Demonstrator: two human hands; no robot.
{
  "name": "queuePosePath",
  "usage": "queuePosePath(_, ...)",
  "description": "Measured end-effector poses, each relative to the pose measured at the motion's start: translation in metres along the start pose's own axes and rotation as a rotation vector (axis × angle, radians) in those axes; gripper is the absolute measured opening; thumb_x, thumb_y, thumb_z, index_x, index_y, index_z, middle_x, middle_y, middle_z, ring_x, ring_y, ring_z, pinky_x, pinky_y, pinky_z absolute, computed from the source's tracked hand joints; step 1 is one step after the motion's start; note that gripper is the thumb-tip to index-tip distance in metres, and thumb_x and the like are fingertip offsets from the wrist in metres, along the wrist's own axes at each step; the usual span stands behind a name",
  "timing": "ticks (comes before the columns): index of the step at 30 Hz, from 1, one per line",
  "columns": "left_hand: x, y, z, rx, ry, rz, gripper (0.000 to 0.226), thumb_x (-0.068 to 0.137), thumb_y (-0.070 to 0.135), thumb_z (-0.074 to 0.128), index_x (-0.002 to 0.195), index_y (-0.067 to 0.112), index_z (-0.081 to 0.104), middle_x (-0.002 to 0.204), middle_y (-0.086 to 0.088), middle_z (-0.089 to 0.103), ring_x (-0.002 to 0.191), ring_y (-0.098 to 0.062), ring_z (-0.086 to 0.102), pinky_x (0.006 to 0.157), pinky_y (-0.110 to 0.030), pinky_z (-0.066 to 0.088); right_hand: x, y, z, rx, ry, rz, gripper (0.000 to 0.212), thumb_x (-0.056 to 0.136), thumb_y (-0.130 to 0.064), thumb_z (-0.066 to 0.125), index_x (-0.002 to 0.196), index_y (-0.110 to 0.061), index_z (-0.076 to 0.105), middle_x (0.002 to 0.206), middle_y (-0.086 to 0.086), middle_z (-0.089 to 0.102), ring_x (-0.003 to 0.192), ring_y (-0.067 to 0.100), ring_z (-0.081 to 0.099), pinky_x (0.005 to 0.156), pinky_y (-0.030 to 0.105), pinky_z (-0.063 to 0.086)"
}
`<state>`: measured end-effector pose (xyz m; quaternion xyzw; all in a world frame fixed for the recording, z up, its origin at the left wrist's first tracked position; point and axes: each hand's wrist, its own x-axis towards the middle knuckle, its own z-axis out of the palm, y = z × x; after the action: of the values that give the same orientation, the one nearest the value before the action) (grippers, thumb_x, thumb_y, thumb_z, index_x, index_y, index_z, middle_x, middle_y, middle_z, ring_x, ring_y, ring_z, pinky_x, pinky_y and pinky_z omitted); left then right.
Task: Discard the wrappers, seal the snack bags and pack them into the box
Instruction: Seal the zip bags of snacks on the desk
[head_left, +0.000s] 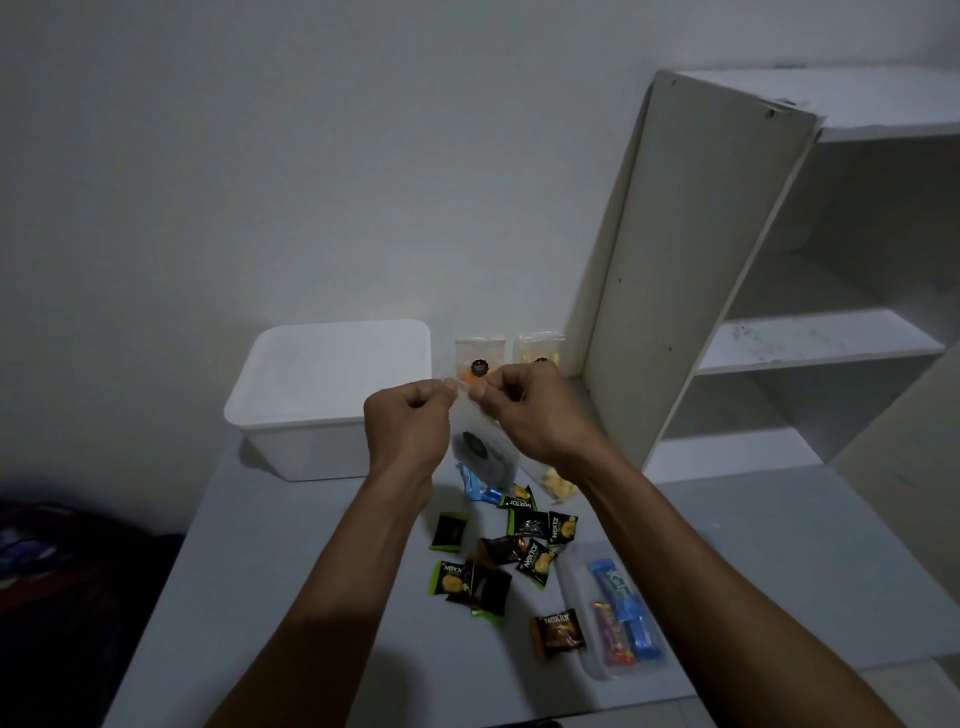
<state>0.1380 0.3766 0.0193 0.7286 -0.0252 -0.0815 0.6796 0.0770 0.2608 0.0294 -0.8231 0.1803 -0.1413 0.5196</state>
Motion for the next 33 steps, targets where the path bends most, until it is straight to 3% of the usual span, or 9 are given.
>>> queuePosePath(4,0.001,0.001,0.003,0.014,-0.018,-0.001,0.023,0.087,0.014,0.071,0.065,0.014,0.067,0.075,-0.002,0.061,0.068,-0.011,0.052,0.05,-0.003,0.043,-0.002,0.004,0.001,-0.01,0.039,0.023,0.022,0.094,-0.028,0.064,0.088,-0.009,0.073,0.083,0.006,0.071,0.072,0.009,0.06,0.063,0.02,0.048)
queuePosePath(9,0.005,0.002,-0.001,0.023,0.001,-0.027,0.019,0.088,0.021,0.071,0.071,0.014,0.067,0.075,-0.002,0.058,0.07,-0.014,0.05,0.051,-0.015,0.045,-0.009,0.012,0.001,-0.012,0.007,0.004,0.024,0.094,-0.024,0.064,0.087,-0.003,0.071,0.079,0.004,0.069,0.064,-0.001,0.055,0.057,0.007,0.044)
queuePosePath(15,0.0,0.004,-0.001,0.086,-0.001,-0.06,0.022,0.082,0.018,0.075,0.062,0.014,0.068,0.059,0.005,0.063,0.048,0.001,0.054,0.048,-0.014,0.044,-0.006,0.018,0.019,-0.013,0.097,-0.056,0.02,0.095,-0.02,0.062,0.081,-0.007,0.069,0.066,-0.01,0.06,0.056,-0.009,0.052,0.053,0.006,0.041)
queuePosePath(20,-0.003,-0.004,0.001,0.059,-0.014,-0.108,0.022,0.083,0.015,0.074,0.064,0.007,0.066,0.063,-0.001,0.06,0.056,-0.009,0.051,0.057,-0.022,0.043,-0.008,0.025,0.024,0.004,0.14,-0.012,0.024,0.094,-0.028,0.063,0.076,-0.015,0.07,0.067,0.001,0.066,0.061,0.007,0.056,0.067,0.037,0.054)
queuePosePath(22,-0.001,-0.005,-0.001,0.044,-0.005,-0.116,0.019,0.084,0.016,0.074,0.069,0.007,0.066,0.067,-0.003,0.059,0.06,-0.012,0.051,0.057,-0.021,0.042,-0.012,0.026,0.023,0.016,0.111,0.032,0.024,0.093,-0.031,0.064,0.076,-0.016,0.071,0.069,0.004,0.068,0.063,0.009,0.058,0.07,0.039,0.055)
queuePosePath(24,0.003,-0.008,-0.002,0.036,0.0,-0.12,0.016,0.084,0.015,0.074,0.074,0.006,0.065,0.07,-0.005,0.057,0.062,-0.014,0.051,0.058,-0.023,0.042,-0.016,0.028,0.023,0.02,0.073,0.065,0.02,0.092,-0.03,0.065,0.079,-0.016,0.072,0.072,0.004,0.069,0.065,0.009,0.06,0.073,0.039,0.056)
queuePosePath(28,0.003,-0.014,-0.004,0.059,-0.008,-0.128,0.026,0.086,0.015,0.072,0.063,0.006,0.064,0.058,-0.003,0.059,0.052,-0.011,0.052,0.048,-0.016,0.043,-0.021,0.03,0.028,-0.011,0.136,0.079,0.017,0.093,-0.027,0.065,0.084,-0.015,0.073,0.074,-0.004,0.069,0.064,0.003,0.06,0.066,0.026,0.052)
queuePosePath(30,0.0,-0.015,-0.005,0.069,-0.014,-0.139,0.026,0.087,0.019,0.072,0.066,0.006,0.065,0.062,-0.004,0.06,0.057,-0.014,0.054,0.051,-0.02,0.044,-0.023,0.028,0.028,-0.056,0.146,0.05,0.017,0.094,-0.024,0.063,0.082,-0.016,0.071,0.073,-0.007,0.068,0.064,-0.001,0.058,0.063,0.02,0.048)
queuePosePath(33,0.001,-0.02,-0.01,0.066,0.022,-0.117,0.026,0.088,0.031,0.07,0.074,0.01,0.067,0.074,-0.002,0.065,0.067,-0.014,0.057,0.06,-0.023,0.045,-0.026,0.021,0.02,-0.147,0.068,-0.007,0.018,0.095,-0.019,0.06,0.081,-0.012,0.069,0.076,-0.006,0.068,0.068,0.002,0.06,0.066,0.023,0.05)
